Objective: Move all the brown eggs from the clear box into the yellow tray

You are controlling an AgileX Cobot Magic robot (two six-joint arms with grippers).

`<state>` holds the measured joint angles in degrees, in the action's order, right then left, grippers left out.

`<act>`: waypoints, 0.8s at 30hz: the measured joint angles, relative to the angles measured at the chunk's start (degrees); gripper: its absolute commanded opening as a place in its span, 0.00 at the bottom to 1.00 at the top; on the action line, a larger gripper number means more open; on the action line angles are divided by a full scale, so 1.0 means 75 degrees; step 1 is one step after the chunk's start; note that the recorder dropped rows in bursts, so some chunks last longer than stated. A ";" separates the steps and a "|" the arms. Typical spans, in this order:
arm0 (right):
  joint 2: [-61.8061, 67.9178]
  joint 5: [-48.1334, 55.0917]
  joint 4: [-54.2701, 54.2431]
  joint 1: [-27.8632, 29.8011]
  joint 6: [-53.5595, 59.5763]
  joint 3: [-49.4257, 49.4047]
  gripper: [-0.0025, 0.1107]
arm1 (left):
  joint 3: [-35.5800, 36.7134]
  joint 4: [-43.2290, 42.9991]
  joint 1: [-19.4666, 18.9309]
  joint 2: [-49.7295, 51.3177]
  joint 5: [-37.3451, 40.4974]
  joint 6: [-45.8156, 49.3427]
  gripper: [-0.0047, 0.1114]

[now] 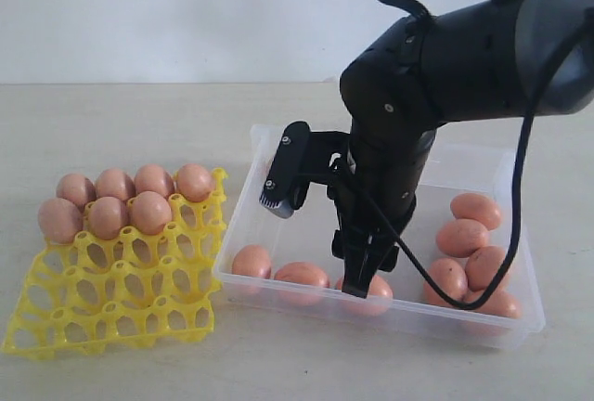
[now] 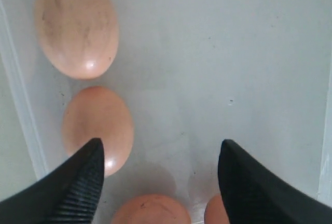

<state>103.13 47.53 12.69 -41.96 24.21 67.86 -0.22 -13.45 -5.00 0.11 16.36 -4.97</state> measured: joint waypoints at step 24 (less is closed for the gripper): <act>0.0382 -0.0011 -0.0224 0.0000 0.0111 0.0000 0.56 | 0.0000 0.0000 0.0000 0.0000 0.0000 0.0000 0.23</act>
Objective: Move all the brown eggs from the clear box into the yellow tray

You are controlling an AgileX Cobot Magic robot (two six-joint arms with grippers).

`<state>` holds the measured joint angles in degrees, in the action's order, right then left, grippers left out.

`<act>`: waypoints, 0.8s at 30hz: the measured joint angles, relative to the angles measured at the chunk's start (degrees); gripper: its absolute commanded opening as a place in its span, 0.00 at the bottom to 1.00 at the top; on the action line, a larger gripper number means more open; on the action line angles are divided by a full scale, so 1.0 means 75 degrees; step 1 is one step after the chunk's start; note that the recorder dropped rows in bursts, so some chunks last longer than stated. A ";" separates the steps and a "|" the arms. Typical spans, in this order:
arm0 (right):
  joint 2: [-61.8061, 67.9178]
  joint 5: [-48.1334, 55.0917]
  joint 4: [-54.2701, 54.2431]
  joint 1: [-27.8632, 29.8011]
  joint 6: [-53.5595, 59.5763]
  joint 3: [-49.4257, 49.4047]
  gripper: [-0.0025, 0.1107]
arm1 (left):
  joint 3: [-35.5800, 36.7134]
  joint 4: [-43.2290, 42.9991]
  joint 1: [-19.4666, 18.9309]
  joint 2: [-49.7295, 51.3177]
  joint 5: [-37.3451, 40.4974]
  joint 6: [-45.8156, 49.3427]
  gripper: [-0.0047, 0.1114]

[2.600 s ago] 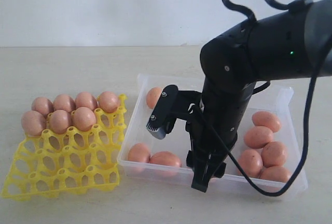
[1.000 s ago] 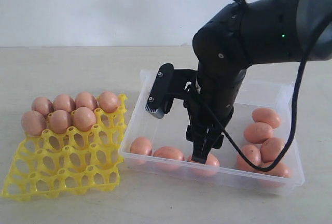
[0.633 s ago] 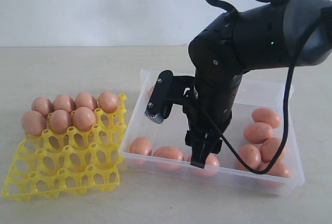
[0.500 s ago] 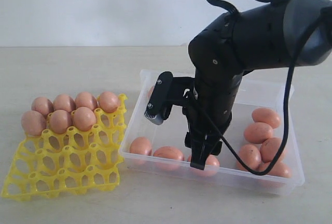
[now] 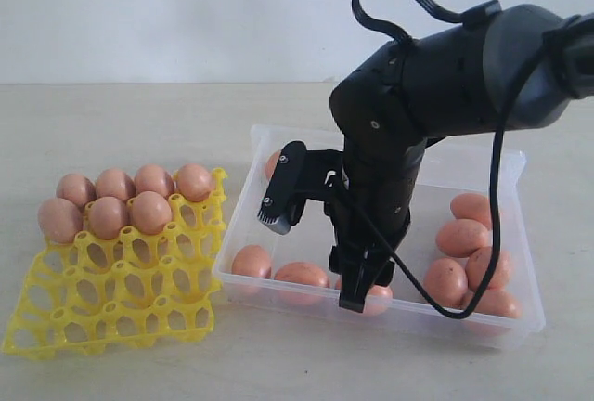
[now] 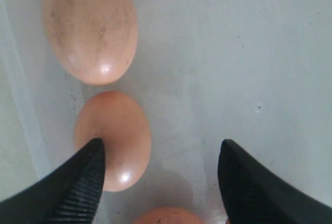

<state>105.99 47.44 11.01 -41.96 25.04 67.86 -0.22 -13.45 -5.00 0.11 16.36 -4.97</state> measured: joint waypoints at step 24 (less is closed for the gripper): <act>0.0100 -0.0033 -0.0016 0.0000 0.0051 0.0070 0.56 | 0.0000 0.0000 0.0000 0.0000 0.0000 0.0000 0.23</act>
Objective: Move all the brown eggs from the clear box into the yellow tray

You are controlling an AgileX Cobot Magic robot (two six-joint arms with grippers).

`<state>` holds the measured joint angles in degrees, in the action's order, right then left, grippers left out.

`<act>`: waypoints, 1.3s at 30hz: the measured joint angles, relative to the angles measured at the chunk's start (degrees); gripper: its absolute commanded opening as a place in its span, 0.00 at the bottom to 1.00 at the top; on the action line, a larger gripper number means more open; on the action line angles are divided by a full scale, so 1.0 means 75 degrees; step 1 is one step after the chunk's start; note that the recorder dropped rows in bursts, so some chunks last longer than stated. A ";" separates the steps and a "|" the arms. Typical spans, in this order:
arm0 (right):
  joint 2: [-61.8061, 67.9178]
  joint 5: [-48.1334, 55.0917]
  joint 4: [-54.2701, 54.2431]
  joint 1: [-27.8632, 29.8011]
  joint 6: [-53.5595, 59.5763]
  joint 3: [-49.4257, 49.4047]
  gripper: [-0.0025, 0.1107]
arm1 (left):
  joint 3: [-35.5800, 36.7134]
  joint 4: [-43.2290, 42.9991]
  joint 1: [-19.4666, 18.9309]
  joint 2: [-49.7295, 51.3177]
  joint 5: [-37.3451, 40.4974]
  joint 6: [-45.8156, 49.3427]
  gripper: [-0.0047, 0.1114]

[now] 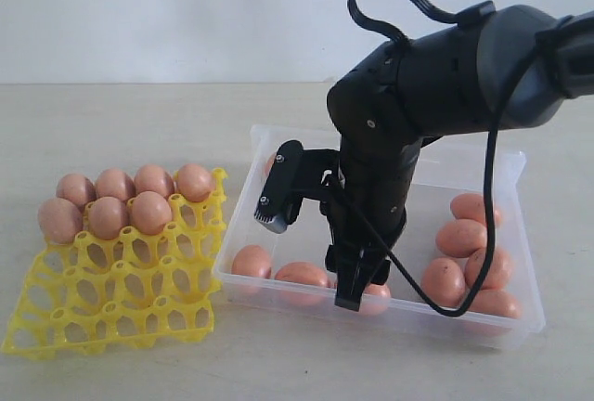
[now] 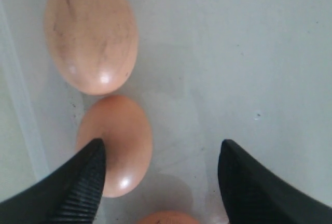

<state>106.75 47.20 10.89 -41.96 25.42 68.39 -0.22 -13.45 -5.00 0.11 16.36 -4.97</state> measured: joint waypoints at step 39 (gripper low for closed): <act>0.0269 -0.0282 0.0175 0.0365 -0.0205 -0.0047 0.56 | 0.0000 0.0000 0.0000 0.0000 0.0000 0.0000 0.23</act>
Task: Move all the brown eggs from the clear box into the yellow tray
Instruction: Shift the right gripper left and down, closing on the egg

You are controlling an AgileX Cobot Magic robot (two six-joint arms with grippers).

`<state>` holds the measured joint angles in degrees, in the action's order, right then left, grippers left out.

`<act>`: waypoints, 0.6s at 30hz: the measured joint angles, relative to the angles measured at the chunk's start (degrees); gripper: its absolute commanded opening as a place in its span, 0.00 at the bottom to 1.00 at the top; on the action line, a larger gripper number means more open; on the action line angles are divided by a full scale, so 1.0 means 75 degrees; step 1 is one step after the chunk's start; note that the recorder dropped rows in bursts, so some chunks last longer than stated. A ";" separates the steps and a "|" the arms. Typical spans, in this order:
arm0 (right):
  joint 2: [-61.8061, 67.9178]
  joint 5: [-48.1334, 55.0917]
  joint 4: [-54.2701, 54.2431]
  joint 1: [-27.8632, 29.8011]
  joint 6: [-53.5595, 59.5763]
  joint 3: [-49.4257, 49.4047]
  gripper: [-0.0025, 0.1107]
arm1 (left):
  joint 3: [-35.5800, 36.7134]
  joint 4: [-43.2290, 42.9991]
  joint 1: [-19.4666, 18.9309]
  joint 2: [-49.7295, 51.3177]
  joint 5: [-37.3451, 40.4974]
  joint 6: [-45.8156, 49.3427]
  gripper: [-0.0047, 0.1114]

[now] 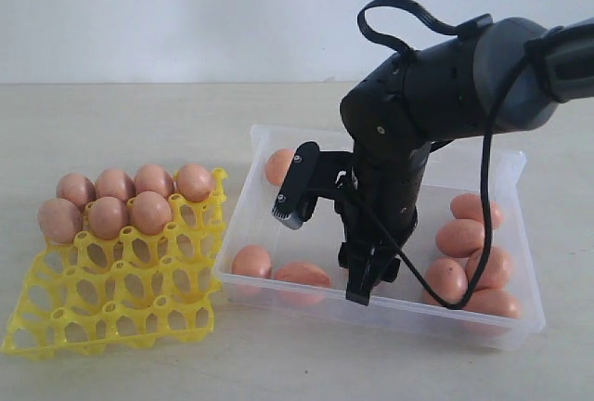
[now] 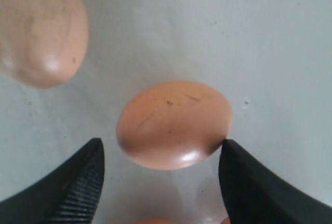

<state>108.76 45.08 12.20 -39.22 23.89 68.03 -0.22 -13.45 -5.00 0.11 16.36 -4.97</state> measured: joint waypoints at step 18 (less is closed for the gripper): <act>0.0098 -0.0456 -0.0725 -0.0102 0.0198 0.0000 0.56 | 0.0000 0.0000 0.0000 0.0000 0.0000 0.0000 0.23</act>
<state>109.50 41.66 6.76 -39.99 25.37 68.03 -0.22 -13.45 -5.00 0.11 16.36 -4.97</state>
